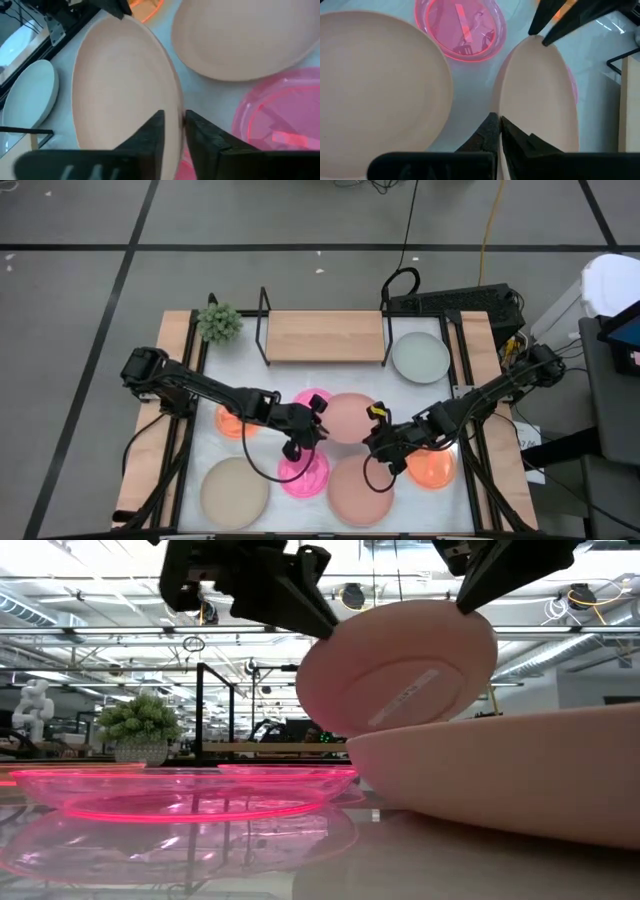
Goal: Place and stack plates onto a shelf
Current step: Put the top light orange plate on the shelf
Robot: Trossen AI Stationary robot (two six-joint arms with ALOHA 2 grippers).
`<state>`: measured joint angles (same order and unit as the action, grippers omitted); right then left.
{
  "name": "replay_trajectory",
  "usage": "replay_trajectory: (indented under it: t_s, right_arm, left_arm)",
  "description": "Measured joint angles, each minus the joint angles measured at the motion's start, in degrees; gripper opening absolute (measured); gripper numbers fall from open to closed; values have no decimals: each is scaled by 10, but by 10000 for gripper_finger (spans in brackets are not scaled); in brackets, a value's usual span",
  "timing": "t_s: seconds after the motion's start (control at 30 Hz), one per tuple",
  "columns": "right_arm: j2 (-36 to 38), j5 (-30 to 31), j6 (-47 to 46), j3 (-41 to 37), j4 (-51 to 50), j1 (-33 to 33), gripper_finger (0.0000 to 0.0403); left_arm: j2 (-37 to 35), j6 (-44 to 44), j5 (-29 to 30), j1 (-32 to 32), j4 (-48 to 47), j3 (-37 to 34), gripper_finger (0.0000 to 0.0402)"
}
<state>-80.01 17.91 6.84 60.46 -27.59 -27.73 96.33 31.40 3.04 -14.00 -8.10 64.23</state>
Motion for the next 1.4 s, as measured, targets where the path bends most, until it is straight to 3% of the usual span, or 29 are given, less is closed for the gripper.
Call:
replay_trajectory:
  t_s: [0.17,0.53,0.83,1.07,1.23,1.4]
  right_arm:
    - [0,0,0,0,0,0,1]
    - [0,-8,-22,-1,-4,0,1]
    - [-1,-45,-114,-71,-2,0,3]
    - [-1,-26,-103,-116,3,12,61]
    - [-1,-31,-70,-155,56,24,118]
    - [-5,-47,-31,-200,102,31,148]
  left_arm:
    - [12,2,0,0,8,1,128]
    - [44,-18,-1,2,33,0,131]
    - [44,-36,0,2,13,0,131]
    - [44,-46,0,1,29,0,131]
    - [44,-51,0,1,31,0,131]
    - [44,-50,0,1,33,0,131]
